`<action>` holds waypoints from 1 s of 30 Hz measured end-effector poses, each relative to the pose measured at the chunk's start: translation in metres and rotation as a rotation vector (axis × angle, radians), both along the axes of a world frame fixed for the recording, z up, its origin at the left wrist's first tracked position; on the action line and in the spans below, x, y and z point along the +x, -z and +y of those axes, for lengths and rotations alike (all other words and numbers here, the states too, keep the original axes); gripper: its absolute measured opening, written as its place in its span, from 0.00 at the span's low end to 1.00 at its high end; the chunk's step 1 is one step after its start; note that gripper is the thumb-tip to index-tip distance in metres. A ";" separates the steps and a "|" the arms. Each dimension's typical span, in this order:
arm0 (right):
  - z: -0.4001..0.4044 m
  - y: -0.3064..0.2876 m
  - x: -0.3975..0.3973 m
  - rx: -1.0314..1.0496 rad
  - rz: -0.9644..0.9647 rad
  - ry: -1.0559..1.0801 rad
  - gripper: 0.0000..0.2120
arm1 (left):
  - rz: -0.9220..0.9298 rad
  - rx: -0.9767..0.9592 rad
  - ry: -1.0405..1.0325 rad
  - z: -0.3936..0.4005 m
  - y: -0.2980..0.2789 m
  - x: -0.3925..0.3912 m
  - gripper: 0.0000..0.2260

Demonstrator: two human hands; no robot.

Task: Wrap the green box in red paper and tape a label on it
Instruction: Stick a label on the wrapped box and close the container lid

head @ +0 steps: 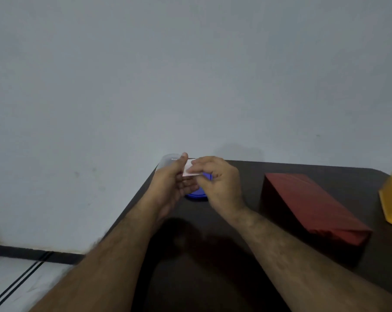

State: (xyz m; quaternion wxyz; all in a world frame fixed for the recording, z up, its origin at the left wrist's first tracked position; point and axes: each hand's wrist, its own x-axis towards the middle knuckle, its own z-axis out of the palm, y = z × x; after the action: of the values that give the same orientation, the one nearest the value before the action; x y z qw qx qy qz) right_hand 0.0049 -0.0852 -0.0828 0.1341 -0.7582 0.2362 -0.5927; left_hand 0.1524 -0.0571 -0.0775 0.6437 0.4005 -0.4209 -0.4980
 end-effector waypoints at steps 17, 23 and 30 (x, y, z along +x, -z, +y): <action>0.003 0.009 -0.033 0.915 -0.452 -0.274 0.12 | 0.012 0.008 -0.076 0.000 0.008 -0.006 0.13; -0.002 0.016 -0.031 0.996 -0.430 -0.317 0.12 | 0.052 0.020 -0.060 0.004 0.006 -0.009 0.10; -0.010 0.014 -0.029 1.054 -0.698 -0.321 0.08 | -0.076 0.054 -0.063 0.002 0.012 -0.004 0.10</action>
State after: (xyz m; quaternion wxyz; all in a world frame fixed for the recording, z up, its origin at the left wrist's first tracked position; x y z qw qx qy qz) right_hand -0.0239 -0.0948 -0.0969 0.6437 -0.3795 0.3215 -0.5816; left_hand 0.1487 -0.0553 -0.0893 0.6316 0.4492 -0.4187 -0.4733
